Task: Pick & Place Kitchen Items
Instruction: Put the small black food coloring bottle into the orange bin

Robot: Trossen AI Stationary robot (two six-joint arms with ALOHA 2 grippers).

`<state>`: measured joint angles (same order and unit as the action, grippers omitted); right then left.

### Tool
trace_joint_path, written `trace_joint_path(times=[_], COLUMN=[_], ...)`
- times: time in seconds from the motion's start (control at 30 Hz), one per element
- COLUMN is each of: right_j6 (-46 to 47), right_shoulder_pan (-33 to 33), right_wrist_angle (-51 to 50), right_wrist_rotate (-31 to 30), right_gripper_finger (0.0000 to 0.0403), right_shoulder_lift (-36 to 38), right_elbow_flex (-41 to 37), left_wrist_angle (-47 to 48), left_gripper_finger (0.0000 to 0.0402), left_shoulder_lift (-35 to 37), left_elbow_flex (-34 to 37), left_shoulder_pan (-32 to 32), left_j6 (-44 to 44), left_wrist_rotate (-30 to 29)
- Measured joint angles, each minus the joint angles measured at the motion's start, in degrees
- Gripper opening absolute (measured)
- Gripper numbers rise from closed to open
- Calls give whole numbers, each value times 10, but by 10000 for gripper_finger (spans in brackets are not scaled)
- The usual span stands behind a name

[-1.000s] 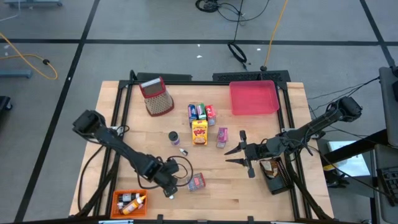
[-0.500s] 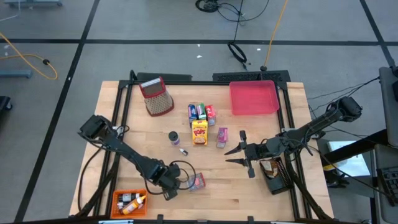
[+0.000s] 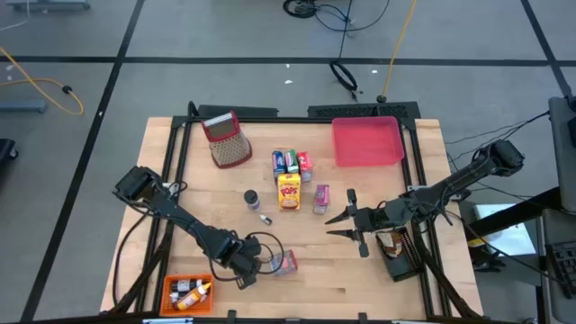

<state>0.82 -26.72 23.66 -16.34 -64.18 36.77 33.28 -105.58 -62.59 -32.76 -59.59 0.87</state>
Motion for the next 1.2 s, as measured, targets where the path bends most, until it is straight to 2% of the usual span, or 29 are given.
trace_joint_path(times=[0.4,0.57,0.73,1.2], right_j6=[0,-1,-2,-15], right_shoulder_pan=[0,0,0,0], right_wrist_angle=[-4,-5,-5,-4], right_wrist_rotate=[0,0,0,0], right_gripper_finger=[100,100,100,100], right_shoulder_lift=[0,0,0,0], right_elbow_flex=[0,0,0,0], left_wrist_angle=[28,41,58,72], left_gripper_finger=[40,30,43,41], left_shoulder_lift=[66,101,123,137], left_elbow_flex=[3,2,2,2], left_shoulder_pan=[-8,-27,-64,-198], left_j6=[-26,-59,-133,-375], left_wrist_rotate=[7,42,66,67])
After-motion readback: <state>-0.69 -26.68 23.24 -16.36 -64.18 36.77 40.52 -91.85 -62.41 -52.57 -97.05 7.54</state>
